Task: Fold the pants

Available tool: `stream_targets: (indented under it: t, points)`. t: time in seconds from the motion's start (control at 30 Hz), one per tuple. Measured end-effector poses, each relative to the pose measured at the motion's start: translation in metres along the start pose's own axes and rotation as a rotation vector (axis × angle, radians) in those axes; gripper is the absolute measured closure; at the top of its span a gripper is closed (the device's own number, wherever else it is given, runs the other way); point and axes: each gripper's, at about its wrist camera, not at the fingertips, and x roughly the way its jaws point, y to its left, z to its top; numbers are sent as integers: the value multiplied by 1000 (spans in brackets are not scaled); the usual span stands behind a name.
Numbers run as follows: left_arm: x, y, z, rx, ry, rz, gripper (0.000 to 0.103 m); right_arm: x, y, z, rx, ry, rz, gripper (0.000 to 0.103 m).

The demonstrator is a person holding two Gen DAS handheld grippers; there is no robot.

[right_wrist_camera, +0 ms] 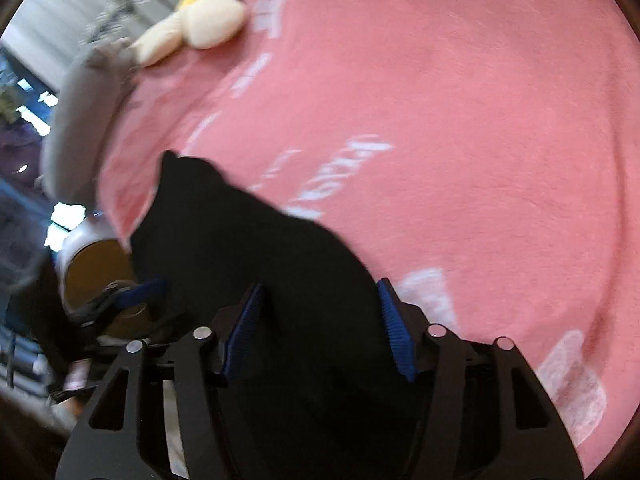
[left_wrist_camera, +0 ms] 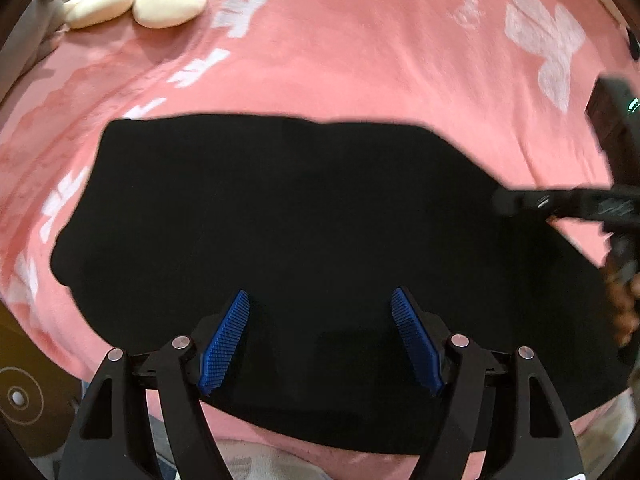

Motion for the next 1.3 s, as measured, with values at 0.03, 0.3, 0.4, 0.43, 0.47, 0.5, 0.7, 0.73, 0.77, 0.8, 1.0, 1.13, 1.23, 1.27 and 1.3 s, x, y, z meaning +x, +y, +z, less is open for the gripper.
stream_targets:
  t: [0.03, 0.3, 0.4, 0.43, 0.47, 0.5, 0.7, 0.73, 0.77, 0.8, 1.0, 1.13, 1.23, 1.27, 1.3]
  points:
    - [0, 1, -5, -4, -9, -4, 29, -8, 5, -3, -5, -6, 93, 54]
    - [-1, 1, -12, -2, -74, -7, 21, 5, -5, 8, 45, 29, 242, 45]
    - [-1, 2, -11, -13, -76, -17, 20, 26, -13, 25, 117, 38, 332, 45]
    - [0, 3, -11, -17, -78, -18, 20, 27, -12, 30, 125, 15, 339, 46]
    - [-1, 2, -12, -18, -80, -18, 19, 26, -13, 37, 137, -35, 356, 48]
    - [0, 1, -12, -17, -81, -15, 17, 22, -19, 45, 158, -109, 344, 53]
    - [0, 1, -9, -26, -85, -24, 16, -26, -7, 40, 71, -296, -76, 51]
    - [-3, 4, -10, -33, -91, -27, 17, -32, 1, 31, 63, -301, -15, 51]
    - [-5, 6, -11, -42, -94, -25, 17, -37, 14, 17, 42, -298, 39, 51]
    - [-8, 10, -13, -58, -98, -16, 17, -39, 21, 9, 21, -286, 55, 52]
    - [-2, 20, -13, -142, -67, 7, 17, 40, 32, 6, -44, -120, -28, 94]
    - [-1, 15, -12, -119, -68, 30, 16, 41, 29, 23, 15, -183, -110, 103]
    - [0, 17, -12, -140, -73, 16, 16, 34, 52, 15, -32, -233, -114, 99]
    - [2, 16, -11, -145, -74, 22, 16, 51, 45, 16, -23, -182, -170, 102]
    - [3, 14, -10, -143, -73, 32, 15, 63, 34, 25, -6, -163, -182, 103]
